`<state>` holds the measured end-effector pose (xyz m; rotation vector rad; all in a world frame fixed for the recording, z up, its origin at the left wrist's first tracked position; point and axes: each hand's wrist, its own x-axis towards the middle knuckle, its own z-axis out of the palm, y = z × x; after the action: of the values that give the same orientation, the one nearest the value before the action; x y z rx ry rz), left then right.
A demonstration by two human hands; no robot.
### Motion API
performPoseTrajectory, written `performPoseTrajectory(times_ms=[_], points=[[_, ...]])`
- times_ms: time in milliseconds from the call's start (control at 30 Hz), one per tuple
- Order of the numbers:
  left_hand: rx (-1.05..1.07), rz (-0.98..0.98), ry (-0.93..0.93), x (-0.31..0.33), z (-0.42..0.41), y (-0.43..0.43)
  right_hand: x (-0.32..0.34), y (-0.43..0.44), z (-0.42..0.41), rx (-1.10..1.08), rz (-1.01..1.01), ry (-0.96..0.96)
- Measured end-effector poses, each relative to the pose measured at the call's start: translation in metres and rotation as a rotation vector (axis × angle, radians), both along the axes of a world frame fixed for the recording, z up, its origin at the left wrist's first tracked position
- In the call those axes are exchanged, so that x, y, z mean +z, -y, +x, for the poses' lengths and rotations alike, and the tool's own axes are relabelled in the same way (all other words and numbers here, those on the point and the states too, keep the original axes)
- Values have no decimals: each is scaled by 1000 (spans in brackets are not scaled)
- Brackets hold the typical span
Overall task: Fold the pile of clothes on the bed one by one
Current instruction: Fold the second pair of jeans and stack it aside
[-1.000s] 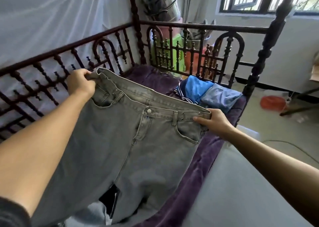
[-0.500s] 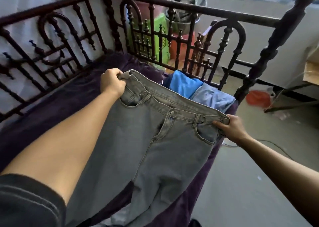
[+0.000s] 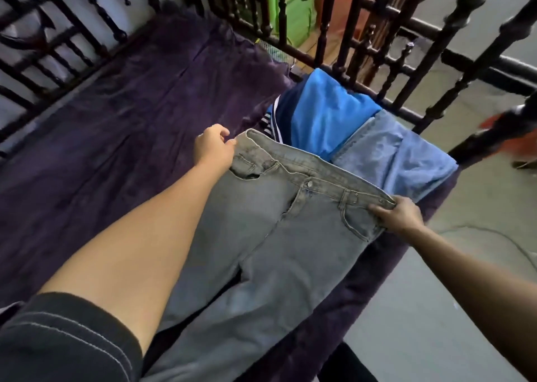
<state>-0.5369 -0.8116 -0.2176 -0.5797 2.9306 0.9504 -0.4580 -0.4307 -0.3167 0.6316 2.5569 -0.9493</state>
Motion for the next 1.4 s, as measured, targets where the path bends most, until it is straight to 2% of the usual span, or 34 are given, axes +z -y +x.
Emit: performPoseTrajectory(times_ms=[200,367,433,600,767,867,967,1100,1200,1300,1400], points=[[97,-8,124,-45,21,19,-27,6,-35,186,192,188],[261,48,268,-66,99,54,-20,35,-48,385,386,-6],[323,78,347,-74,140,70,-19,63,-44,490,349,-31],[511,118,477,-82,262,116,-22,155,-5,741,225,71],[694,119,550,-91,388,181,-33,257,71,979,169,176],[734,138,596,-104,458,221,-39,310,122,1091,173,235],[784,203,591,-121,511,266,-50,353,182,1109,193,304],[992,328,491,-148,553,331,-69,410,251,1191,230,365],[1118,394,355,-172,554,378,-80,453,283,1219,194,368],[1255,599,177,-199,535,404,-96,481,300,1195,164,350],[1192,782,103,-213,514,404,-107,493,308,1153,164,360]])
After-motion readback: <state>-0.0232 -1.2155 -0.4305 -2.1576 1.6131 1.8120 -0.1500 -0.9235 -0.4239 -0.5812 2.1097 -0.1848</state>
